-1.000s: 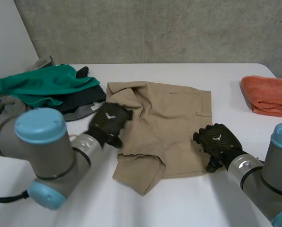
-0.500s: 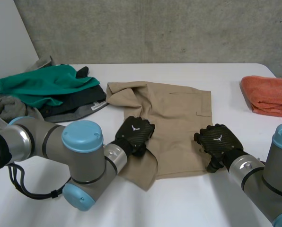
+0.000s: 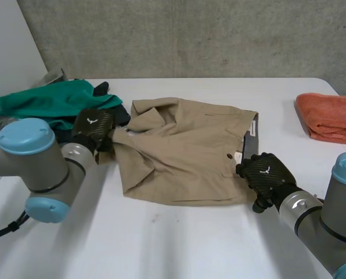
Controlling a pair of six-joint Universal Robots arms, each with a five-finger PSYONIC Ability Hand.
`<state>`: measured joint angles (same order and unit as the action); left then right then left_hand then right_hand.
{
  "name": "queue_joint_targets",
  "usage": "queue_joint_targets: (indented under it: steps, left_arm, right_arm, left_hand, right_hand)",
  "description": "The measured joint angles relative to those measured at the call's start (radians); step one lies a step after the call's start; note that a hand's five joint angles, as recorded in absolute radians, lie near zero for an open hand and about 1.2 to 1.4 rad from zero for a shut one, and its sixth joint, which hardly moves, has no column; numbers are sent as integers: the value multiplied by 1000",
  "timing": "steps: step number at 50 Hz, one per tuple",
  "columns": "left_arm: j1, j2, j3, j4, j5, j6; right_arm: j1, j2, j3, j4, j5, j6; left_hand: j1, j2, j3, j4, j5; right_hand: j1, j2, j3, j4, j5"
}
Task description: Fold the laundry.
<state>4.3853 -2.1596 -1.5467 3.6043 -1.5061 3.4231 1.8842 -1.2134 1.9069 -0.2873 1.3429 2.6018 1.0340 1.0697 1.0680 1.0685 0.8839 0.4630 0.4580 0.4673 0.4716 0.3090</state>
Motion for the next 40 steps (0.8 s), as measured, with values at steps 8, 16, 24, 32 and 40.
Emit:
queue_joint_targets:
  steps: [8, 16, 24, 32, 40]
  left_arm:
    - [46, -12, -37, -7, 39, 116]
    - [23, 176, -155, -9, 51, 217]
    - [-52, 321, -256, -7, 97, 230]
    - [-80, 348, -345, -17, 120, 289]
    - [-92, 367, -460, -33, 111, 486]
  right_arm:
    - [0, 0, 1, 0, 0, 0]
    - [3, -11, 2, 2, 5, 1]
    - [22, -46, 1, 11, 27, 7]
    - [92, -51, 1, 12, 81, 9]
    - [139, -33, -10, 4, 99, 9]
  left_hand:
    - [-464, -492, -487, -494, -487]
    - [-521, -560, -551, -571, -565]
    - [-521, -560, -552, -571, -565]
    - [-521, -560, -552, -570, -565]
    - [-521, -560, -552, -571, -565]
  right_hand:
    - [0, 0, 0, 0, 0]
    - [0, 0, 0, 0, 0]
    - [0, 0, 0, 0, 0]
    - [90, 96, 89, 85, 76]
    - [106, 111, 110, 102, 97]
